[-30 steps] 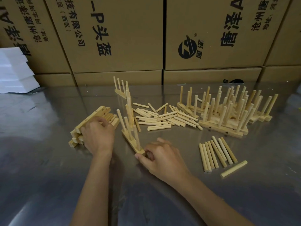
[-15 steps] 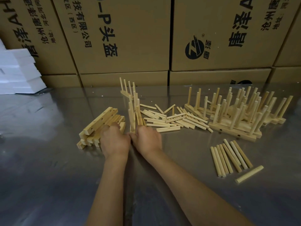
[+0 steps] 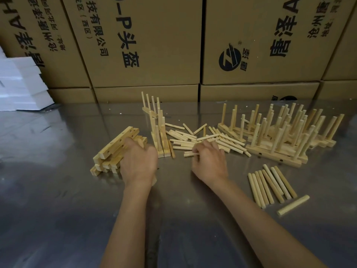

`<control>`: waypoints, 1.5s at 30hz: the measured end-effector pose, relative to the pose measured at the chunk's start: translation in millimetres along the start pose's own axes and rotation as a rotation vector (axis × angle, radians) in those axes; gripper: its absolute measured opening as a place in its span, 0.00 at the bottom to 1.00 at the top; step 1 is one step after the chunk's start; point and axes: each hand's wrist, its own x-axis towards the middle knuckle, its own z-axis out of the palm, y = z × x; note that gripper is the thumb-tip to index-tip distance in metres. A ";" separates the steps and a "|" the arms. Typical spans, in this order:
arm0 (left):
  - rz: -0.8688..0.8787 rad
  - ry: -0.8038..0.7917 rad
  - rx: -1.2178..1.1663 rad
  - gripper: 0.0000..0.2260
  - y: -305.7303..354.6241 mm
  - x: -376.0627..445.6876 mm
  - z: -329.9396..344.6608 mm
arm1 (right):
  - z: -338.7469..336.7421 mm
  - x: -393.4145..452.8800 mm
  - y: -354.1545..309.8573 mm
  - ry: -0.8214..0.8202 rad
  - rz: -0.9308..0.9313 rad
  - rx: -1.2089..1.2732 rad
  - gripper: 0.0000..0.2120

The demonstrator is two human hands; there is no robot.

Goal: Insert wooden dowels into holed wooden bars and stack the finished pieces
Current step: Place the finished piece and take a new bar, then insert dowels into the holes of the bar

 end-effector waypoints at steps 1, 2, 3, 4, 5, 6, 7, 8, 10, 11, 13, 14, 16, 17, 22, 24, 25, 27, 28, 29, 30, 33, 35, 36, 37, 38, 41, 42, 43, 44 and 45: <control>-0.024 -0.030 -0.049 0.20 2.3 -0.9 -1.0 | -4.1 -2.2 6.9 -0.037 -0.018 -0.030 0.12; -0.046 -0.083 -0.101 0.19 4.2 -1.6 -1.8 | -7.8 -5.6 11.1 -0.064 -0.040 -0.043 0.11; -0.064 -0.154 -0.164 0.16 6.1 -2.3 -2.8 | -10.4 -8.8 14.4 -0.075 -0.063 -0.044 0.10; -0.085 -0.242 -0.238 0.12 8.7 -2.9 -4.0 | -13.9 -12.1 16.4 -0.084 -0.075 -0.044 0.08; -0.122 -0.338 -0.336 0.10 10.3 -3.1 -4.7 | -17.4 -14.5 18.0 -0.091 -0.085 -0.044 0.07; -0.182 -0.444 -0.454 0.11 11.0 -3.5 -4.7 | -20.8 -17.6 19.2 -0.099 -0.091 -0.046 0.06; -0.253 -0.557 -0.583 0.12 11.0 -3.6 -4.2 | -23.9 -20.2 20.6 -0.098 -0.102 -0.046 0.05; -0.306 -0.663 -0.680 0.12 11.2 -3.4 -3.8 | -27.4 -23.4 21.5 -0.087 -0.109 -0.028 0.05; -0.330 -0.835 -0.749 0.10 9.9 -2.3 0.9 | -34.0 -29.6 23.3 -0.050 -0.093 0.111 0.04; -0.306 -0.905 -0.743 0.10 10.4 -2.2 4.2 | -37.7 -32.1 23.8 -0.039 -0.072 0.241 0.04; -0.217 -1.004 -0.699 0.11 14.3 -5.2 9.0 | -44.6 -37.5 23.1 -0.026 -0.035 0.513 0.04; -0.166 -1.032 -0.668 0.11 17.3 -8.1 10.7 | -47.4 -40.1 23.1 -0.008 -0.032 0.569 0.04; -0.093 -1.053 -0.615 0.12 22.6 -15.9 13.2 | -51.1 -44.8 24.4 0.031 -0.053 0.544 0.04; -0.069 -1.047 -0.584 0.13 24.6 -19.6 14.5 | -52.8 -46.5 25.1 0.049 -0.064 0.508 0.05; -0.030 -0.966 -0.495 0.14 31.8 -29.8 19.3 | -59.3 -46.6 30.5 0.125 -0.049 0.458 0.06; -0.035 -0.920 -0.508 0.14 32.7 -30.1 19.6 | -61.9 -46.3 31.5 0.142 -0.036 0.424 0.06; -0.033 -0.909 -0.513 0.14 33.2 -30.5 19.4 | -63.0 -46.7 31.7 0.145 -0.036 0.396 0.06; -0.018 -0.896 -0.509 0.15 34.0 -31.7 18.9 | -64.3 -48.0 31.7 0.153 -0.049 0.351 0.05; -0.004 -0.887 -0.495 0.16 34.3 -32.1 18.3 | -64.9 -48.4 31.7 0.154 -0.058 0.340 0.05; 0.012 -0.875 -0.476 0.17 34.7 -32.5 17.6 | -65.8 -48.3 31.7 0.151 -0.069 0.335 0.05; 0.030 -0.861 -0.455 0.18 34.7 -32.6 16.6 | -66.4 -48.1 31.7 0.147 -0.088 0.332 0.05; 0.089 -0.817 -0.401 0.19 34.3 -34.3 14.9 | -67.7 -47.3 32.3 0.141 -0.146 0.300 0.05; 0.128 -0.795 -0.383 0.19 34.0 -36.4 16.1 | -68.2 -47.5 32.7 0.145 -0.152 0.296 0.06; 0.142 -0.787 -0.382 0.20 34.0 -37.5 17.2 | -68.7 -48.0 32.4 0.148 -0.148 0.298 0.06; 0.153 -0.783 -0.384 0.20 33.9 -38.4 18.3 | -69.4 -48.5 32.1 0.154 -0.142 0.296 0.06; 0.165 -0.782 -0.387 0.20 33.8 -39.0 19.3 | -70.1 -48.8 31.6 0.160 -0.137 0.286 0.06; 0.209 -0.779 -0.375 0.20 32.5 -40.0 22.0 | -71.0 -49.6 30.4 0.149 -0.110 0.265 0.07; 0.229 -0.778 -0.358 0.20 31.9 -40.2 22.7 | -71.0 -49.9 30.6 0.140 -0.097 0.270 0.07; 0.247 -0.779 -0.343 0.20 31.5 -40.3 23.5 | -70.7 -49.8 30.9 0.130 -0.081 0.282 0.07; 0.259 -0.783 -0.337 0.20 31.0 -40.2 24.0 | -70.1 -49.9 31.7 0.120 -0.068 0.301 0.07; 0.266 -0.792 -0.338 0.20 30.6 -40.1 24.2 | -69.1 -49.9 32.5 0.112 -0.057 0.326 0.08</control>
